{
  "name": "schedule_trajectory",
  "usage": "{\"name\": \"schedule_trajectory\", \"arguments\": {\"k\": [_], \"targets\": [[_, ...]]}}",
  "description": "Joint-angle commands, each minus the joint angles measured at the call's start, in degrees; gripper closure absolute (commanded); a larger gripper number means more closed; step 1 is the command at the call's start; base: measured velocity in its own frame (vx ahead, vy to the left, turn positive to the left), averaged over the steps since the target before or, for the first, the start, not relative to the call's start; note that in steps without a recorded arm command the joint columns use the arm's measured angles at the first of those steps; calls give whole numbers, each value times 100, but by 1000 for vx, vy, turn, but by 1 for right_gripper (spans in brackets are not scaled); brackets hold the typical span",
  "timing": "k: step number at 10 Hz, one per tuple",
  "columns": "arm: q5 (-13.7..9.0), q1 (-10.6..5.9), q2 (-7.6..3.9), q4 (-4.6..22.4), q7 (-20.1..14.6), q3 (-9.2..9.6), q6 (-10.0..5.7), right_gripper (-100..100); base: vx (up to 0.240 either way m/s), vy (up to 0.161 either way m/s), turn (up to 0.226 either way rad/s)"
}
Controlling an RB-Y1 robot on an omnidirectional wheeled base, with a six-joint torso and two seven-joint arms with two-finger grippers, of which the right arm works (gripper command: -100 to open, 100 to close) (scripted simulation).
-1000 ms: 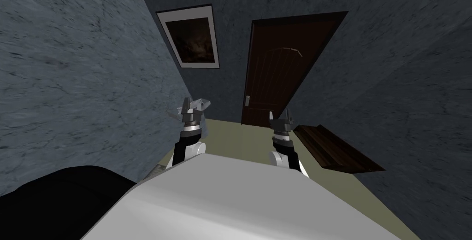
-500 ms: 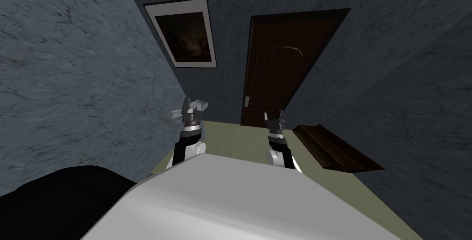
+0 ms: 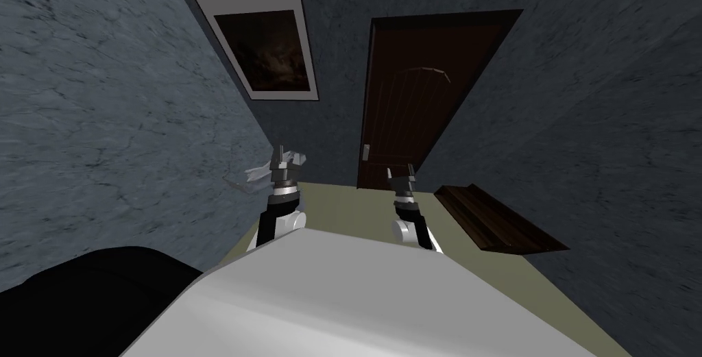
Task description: Pull the door open
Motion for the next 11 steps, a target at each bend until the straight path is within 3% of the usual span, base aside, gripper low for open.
{"name": "schedule_trajectory", "arguments": {"k": [1,11], "targets": [[-100,-120,-44,178,-178,76,14,-100,96,46,-62],[-740,-822,-331,1253,-1244,588,115,-100,92,44,-67]]}}
